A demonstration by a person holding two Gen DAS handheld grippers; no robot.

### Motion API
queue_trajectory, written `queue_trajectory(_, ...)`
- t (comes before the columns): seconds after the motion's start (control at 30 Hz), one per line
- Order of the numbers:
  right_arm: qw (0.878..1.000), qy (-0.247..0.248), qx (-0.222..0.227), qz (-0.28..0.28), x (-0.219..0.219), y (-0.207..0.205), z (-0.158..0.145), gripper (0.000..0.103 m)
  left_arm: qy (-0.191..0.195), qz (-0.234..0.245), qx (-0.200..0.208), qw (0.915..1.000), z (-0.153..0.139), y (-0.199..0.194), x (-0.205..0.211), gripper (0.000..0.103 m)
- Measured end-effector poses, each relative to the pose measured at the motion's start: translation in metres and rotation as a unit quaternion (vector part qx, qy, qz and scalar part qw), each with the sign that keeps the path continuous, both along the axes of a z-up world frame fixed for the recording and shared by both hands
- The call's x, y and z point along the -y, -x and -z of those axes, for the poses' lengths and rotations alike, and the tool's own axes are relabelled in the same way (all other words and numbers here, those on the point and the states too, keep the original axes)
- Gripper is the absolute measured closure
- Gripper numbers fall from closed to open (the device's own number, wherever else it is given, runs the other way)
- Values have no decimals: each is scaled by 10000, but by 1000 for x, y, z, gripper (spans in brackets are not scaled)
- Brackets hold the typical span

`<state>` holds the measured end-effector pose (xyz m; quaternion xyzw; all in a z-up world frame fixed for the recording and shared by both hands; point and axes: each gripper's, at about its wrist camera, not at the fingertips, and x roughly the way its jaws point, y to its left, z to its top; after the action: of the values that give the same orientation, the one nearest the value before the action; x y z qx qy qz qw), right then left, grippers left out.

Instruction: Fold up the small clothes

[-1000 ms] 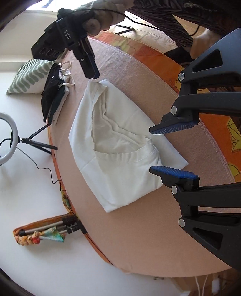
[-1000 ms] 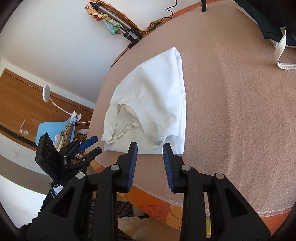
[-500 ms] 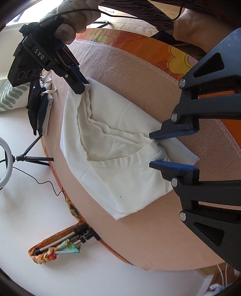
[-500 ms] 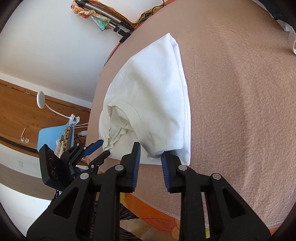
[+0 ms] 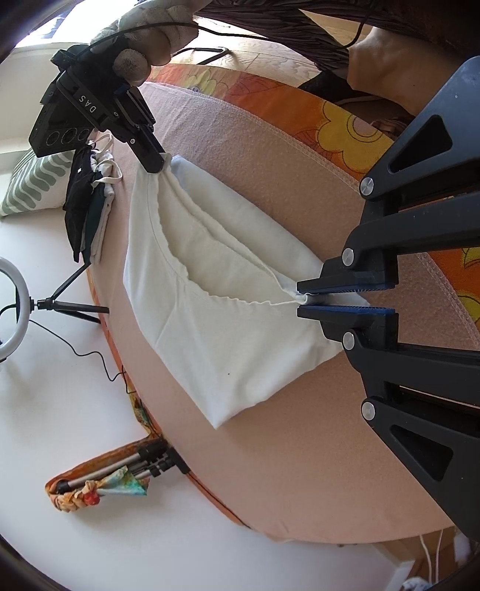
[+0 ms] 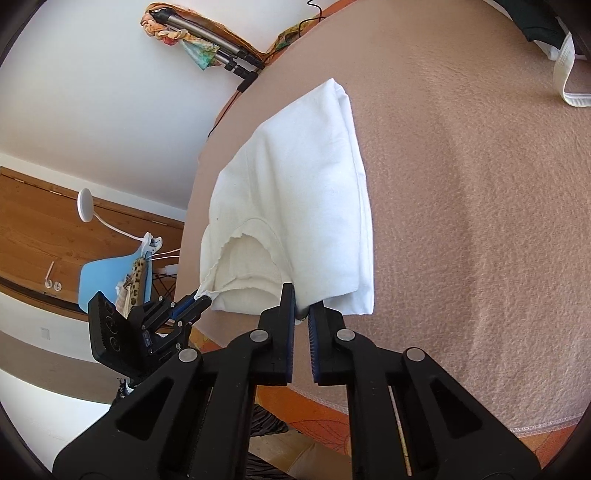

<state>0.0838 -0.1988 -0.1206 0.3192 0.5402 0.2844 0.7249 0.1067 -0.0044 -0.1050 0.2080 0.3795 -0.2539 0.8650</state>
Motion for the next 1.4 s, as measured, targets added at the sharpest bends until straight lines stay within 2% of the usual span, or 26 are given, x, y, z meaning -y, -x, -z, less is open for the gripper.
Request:
queue_trajectory(0.17, 9984, 490, -132, -246, 0, -2, 6, 93, 53, 15, -224, 9997, 0, 6, -2, 97)
queue_trajectory(0.27, 9968, 631, 244, -426, 6, 5, -12, 87, 411, -119, -499, 9978, -8, 8, -14, 97)
queue_trajectory(0.33, 9946, 673, 628, -488, 12, 9, -29, 82, 782, -318, -508, 9951, -17, 7, -26, 86)
queue_trajectory(0.37, 9933, 692, 806, -462, 15, 9, -36, 79, 1033, -483, -535, 9920, -20, 3, -35, 72)
queue_trajectory(0.4, 9919, 744, 943, -406, 18, 8, -41, 78, 1310, -728, -599, 9869, -22, -3, -45, 67)
queue_trajectory(0.5, 9903, 782, 1127, -209, 22, -3, -48, 77, 2051, -1372, -1191, 9617, -9, -24, -68, 67)
queue_trajectory(0.57, 9910, 739, 1094, -197, 21, -13, -46, 77, 2357, -1583, -1495, 9471, 4, -31, -73, 68)
queue_trajectory(0.63, 9892, 907, 1122, -261, 14, -19, -43, 77, 2779, -1679, -1811, 9283, 14, -36, -78, 72)
queue_trajectory(0.7, 9869, 1135, 1092, -349, 6, -23, -37, 77, 3033, -1736, -1972, 9160, 20, -37, -79, 88)
queue_trajectory(0.77, 9855, 1312, 987, -425, -1, -26, -27, 77, 3069, -1759, -1965, 9145, 20, -36, -79, 90)
queue_trajectory(0.83, 9813, 1599, 940, -516, -8, -26, -19, 77, 3122, -1759, -1940, 9132, 17, -35, -81, 97)
queue_trajectory(0.97, 9725, 1998, 992, -670, -16, -22, -10, 77, 3066, -1835, -1978, 9128, 18, -32, -85, 99)
queue_trajectory(1.03, 9707, 2048, 1053, -689, -17, -21, -12, 77, 2989, -1888, -2059, 9125, 24, -28, -85, 99)
queue_trajectory(1.1, 9691, 2097, 1104, -693, -15, -20, -15, 77, 3104, -1833, -2143, 9078, 24, -25, -87, 99)
queue_trajectory(1.13, 9694, 2075, 1104, -713, -14, -20, -17, 77, 3114, -1754, -2176, 9083, 22, -24, -86, 99)
queue_trajectory(1.17, 9703, 2027, 1105, -722, -12, -20, -18, 77, 3057, -1738, -2091, 9125, 19, -22, -85, 99)
queue_trajectory(1.2, 9716, 1957, 1119, -715, -9, -20, -21, 77, 3018, -1768, -1986, 9155, 14, -21, -85, 96)
queue_trajectory(1.23, 9724, 1903, 1145, -715, -8, -20, -23, 77, 3042, -1821, -1940, 9147, 11, -21, -87, 91)
queue_trajectory(1.27, 9726, 1873, 1187, -696, -7, -20, -26, 77, 3122, -1878, -1924, 9112, 9, -22, -89, 88)
queue_trajectory(1.3, 9729, 1843, 1225, -663, -6, -21, -28, 76, 3213, -1926, -1894, 9076, 7, -23, -91, 79)
queue_trajectory(1.37, 9751, 1709, 1279, -605, -3, -26, -33, 69, 3290, -2061, -1868, 9025, 7, -28, -92, 70)
queue_trajectory(1.4, 9768, 1603, 1303, -571, -3, -30, -35, 67, 3364, -2074, -1880, 8991, 8, -30, -92, 70)
